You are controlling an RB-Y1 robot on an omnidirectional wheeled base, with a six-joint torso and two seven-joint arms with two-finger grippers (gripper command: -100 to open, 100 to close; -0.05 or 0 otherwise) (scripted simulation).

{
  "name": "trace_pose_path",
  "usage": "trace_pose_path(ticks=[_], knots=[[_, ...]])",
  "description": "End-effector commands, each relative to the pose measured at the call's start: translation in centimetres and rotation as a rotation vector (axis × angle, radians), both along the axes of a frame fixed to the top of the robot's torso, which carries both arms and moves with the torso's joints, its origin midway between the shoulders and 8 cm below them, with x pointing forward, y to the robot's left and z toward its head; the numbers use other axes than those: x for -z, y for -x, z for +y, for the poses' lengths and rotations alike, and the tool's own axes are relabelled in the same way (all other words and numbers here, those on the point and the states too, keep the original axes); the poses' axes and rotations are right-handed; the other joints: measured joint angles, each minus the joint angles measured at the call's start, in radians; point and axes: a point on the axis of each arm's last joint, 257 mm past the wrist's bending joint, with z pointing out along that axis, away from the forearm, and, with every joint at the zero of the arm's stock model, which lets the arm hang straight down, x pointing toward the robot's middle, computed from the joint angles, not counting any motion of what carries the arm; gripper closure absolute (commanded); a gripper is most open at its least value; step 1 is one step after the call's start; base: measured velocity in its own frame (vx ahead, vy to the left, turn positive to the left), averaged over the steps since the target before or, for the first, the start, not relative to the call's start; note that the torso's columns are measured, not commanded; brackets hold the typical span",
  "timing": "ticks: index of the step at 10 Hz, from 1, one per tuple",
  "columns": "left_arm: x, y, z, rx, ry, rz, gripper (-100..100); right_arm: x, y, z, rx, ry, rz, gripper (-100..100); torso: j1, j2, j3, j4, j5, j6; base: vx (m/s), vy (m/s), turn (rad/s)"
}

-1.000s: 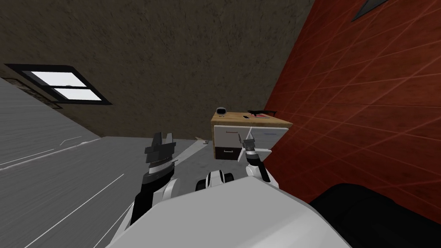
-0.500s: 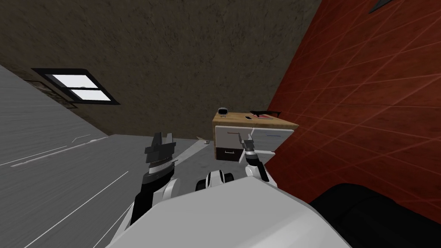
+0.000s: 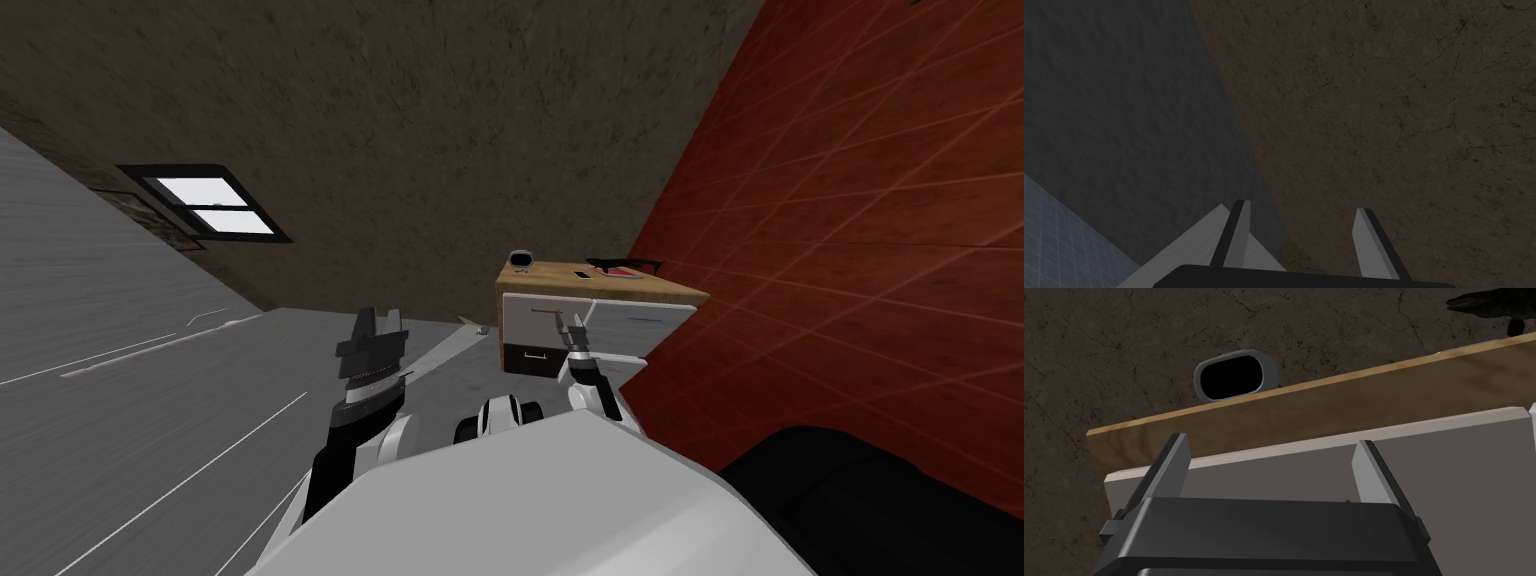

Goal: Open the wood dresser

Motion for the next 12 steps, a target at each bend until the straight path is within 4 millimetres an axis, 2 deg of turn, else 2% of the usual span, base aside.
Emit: trace_pose_path(ticks=[1,2,7,12], knots=[[0.0,0.0,0.0,0.000,0.000,0.000,0,1.1,-0.4,-0.4,-0.036,-0.106,0.013,-100,0.000,0.000,0.000,0.000,0.000,0.000,0.023,-0.007,0.069],[0.0,0.0,0.0,0.000,0.000,0.000,0,1.1,-0.4,-0.4,-0.040,-0.113,0.012,-100,0.000,0.000,0.000,0.000,0.000,0.000,0.011,-0.003,0.004],[0.0,0.0,0.0,0.000,0.000,0.000,0,4.0,-1.3,-1.3,-0.103,-0.357,0.039,-100,0.000,0.000,0.000,0.000,0.000,0.000,0.022,-0.006,0.086],[0.0,0.0,0.0,0.000,0.000,0.000,0,5.7,-1.8,-1.7,-0.153,-0.548,0.041,-100,0.000,0.000,0.000,0.000,0.000,0.000,0.019,-0.008,0.076]])
